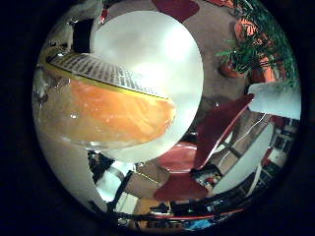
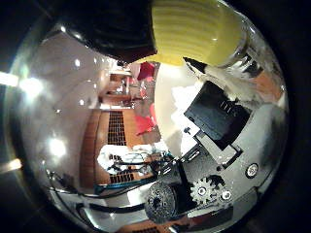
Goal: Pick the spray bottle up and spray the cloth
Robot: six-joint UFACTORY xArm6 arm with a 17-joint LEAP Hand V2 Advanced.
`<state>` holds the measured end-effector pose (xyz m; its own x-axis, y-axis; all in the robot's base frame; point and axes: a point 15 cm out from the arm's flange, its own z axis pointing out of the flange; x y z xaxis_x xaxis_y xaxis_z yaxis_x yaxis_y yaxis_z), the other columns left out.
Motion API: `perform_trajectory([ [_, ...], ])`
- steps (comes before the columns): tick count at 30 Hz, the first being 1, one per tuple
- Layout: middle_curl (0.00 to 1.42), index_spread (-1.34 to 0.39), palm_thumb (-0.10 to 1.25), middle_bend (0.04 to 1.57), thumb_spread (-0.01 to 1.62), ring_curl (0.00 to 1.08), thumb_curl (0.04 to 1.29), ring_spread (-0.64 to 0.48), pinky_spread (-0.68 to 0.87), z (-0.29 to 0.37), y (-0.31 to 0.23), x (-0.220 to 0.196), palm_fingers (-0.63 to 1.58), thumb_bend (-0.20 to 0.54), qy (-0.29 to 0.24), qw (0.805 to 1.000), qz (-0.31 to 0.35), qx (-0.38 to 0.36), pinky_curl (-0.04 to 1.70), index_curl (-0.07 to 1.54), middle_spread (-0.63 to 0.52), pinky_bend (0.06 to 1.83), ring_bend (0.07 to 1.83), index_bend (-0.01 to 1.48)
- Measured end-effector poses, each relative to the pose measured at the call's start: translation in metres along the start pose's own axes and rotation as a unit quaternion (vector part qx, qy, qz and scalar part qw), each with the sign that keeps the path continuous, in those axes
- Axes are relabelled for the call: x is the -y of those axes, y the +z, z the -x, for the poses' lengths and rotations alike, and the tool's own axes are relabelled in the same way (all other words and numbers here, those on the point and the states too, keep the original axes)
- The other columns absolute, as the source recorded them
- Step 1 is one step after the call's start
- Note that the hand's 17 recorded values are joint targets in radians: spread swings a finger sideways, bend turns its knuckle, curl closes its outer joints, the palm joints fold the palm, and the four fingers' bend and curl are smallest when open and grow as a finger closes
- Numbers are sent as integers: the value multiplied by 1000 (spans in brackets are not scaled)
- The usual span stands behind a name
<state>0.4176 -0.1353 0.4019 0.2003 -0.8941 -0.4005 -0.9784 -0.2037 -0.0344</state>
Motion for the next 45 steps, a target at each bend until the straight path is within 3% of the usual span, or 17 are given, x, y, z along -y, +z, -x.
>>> perform_trajectory([
  [13,616,-168,1118,1390,949,640,717,-172,-172,64,19,10,1177,-14,-20,989,88,-121,1383,687,-73,1022,1468,1216],
  [17,618,-169,1116,1393,947,641,723,-172,-174,69,25,11,1175,-13,-26,974,125,-187,1391,688,-74,1019,1469,1213],
  [23,622,-170,1115,1390,947,642,729,-172,-177,79,55,3,1173,-13,-21,958,178,-223,1398,690,-75,1017,1471,1214],
  [28,627,-170,1102,1390,955,645,729,-175,-179,84,81,-4,1169,-13,-30,934,225,-275,1402,692,-75,1018,1467,1216],
  [45,630,-171,1100,1385,966,649,733,-175,-188,76,146,-24,1166,-13,-44,902,282,-324,1410,695,-75,1008,1460,1212],
])
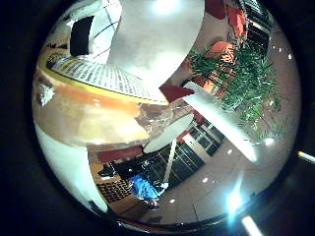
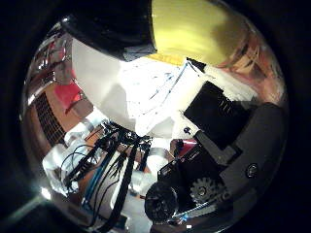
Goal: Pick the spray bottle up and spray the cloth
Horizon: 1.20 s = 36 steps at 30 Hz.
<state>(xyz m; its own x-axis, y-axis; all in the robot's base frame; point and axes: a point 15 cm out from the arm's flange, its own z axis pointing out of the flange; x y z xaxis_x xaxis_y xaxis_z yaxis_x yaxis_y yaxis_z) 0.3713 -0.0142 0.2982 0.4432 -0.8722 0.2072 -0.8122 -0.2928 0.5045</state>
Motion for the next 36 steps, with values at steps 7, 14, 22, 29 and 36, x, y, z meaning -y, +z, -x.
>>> perform_trajectory([
  [7,632,-172,1092,1388,971,649,739,-175,-191,1,2,1,1167,-13,0,1000,-8,-1,1411,697,-75,1006,1460,1210],
  [14,633,-172,1090,1387,975,648,743,-175,-193,9,-33,-21,1168,-13,1,997,-74,19,1412,700,-76,1006,1460,1204],
  [22,633,-179,1110,1384,955,653,744,-176,-195,96,-86,-20,1167,-13,-55,968,-172,176,1412,704,-75,1005,1464,1201],
  [29,630,-180,1122,1382,945,654,747,-176,-196,174,-172,-12,1169,-12,-103,898,-310,294,1413,704,-75,1004,1461,1198],
  [36,628,-180,1127,1380,927,654,752,-175,-196,235,-171,13,1173,-13,-122,851,-354,369,1412,701,-75,1010,1460,1192],
])
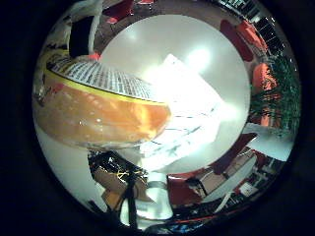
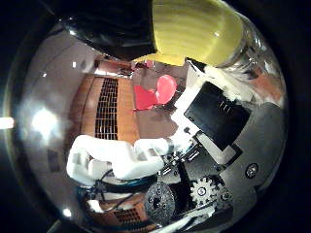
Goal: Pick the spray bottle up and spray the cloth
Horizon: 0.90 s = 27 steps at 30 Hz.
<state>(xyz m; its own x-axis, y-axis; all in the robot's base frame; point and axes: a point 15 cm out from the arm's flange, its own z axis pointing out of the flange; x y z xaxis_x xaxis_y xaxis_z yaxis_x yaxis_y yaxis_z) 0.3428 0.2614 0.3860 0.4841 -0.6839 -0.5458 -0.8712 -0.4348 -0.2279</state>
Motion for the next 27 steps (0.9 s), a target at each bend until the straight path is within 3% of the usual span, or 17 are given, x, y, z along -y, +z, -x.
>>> perform_trajectory([
  [8,627,-181,1116,1380,905,650,764,-172,-194,9,69,2,1174,-14,4,997,-37,72,1410,704,-75,1011,1465,1186],
  [27,630,-175,1091,1399,897,663,785,-186,-192,-16,140,-20,1158,-14,-11,989,-55,137,1404,716,-75,1016,1438,1197],
])
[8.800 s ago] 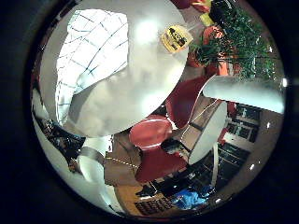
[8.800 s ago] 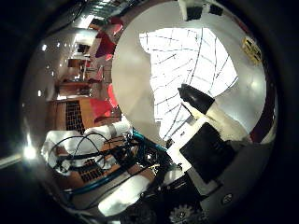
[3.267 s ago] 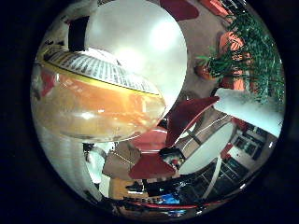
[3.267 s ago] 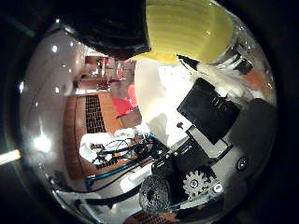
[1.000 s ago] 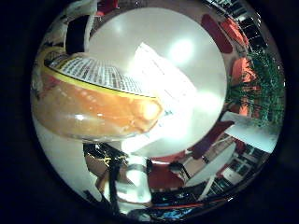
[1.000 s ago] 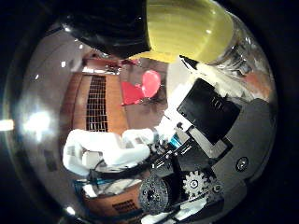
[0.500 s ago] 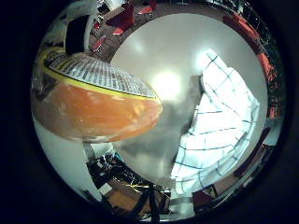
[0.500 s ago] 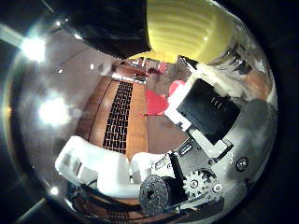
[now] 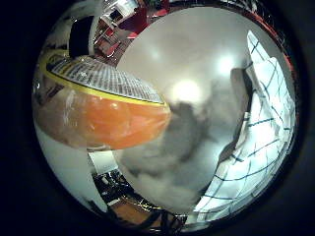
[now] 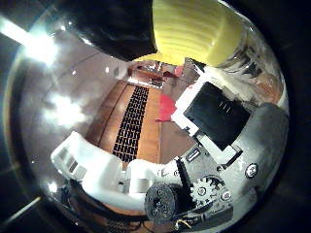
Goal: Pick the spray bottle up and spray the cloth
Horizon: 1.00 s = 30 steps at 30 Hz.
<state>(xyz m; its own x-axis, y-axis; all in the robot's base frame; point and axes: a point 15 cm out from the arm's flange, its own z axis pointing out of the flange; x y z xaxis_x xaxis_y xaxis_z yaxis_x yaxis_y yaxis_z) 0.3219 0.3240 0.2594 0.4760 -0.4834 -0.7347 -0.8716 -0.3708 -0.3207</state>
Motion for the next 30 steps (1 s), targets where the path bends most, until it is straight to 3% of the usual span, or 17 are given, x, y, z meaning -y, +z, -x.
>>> perform_trajectory([
  [6,633,-181,993,1405,929,680,757,-195,-198,-6,3,0,1135,-23,8,1000,-3,9,1363,718,-76,1024,1409,1174],
  [12,620,-203,925,1355,911,666,715,-191,-231,-7,4,-1,1127,-28,0,1000,0,8,1224,704,-81,1000,1366,1041],
  [19,584,-281,879,1172,764,612,697,-225,-341,-9,4,-3,988,-31,-6,1000,4,5,1004,681,-118,1059,1293,605],
  [24,601,-333,862,1083,752,593,677,-247,-406,-9,3,-3,921,-32,-7,1000,5,4,891,681,-148,1079,1281,326],
  [30,640,-374,832,1004,852,593,625,-262,-461,-5,2,-3,681,-29,-11,1000,4,5,818,694,-175,975,1272,185],
])
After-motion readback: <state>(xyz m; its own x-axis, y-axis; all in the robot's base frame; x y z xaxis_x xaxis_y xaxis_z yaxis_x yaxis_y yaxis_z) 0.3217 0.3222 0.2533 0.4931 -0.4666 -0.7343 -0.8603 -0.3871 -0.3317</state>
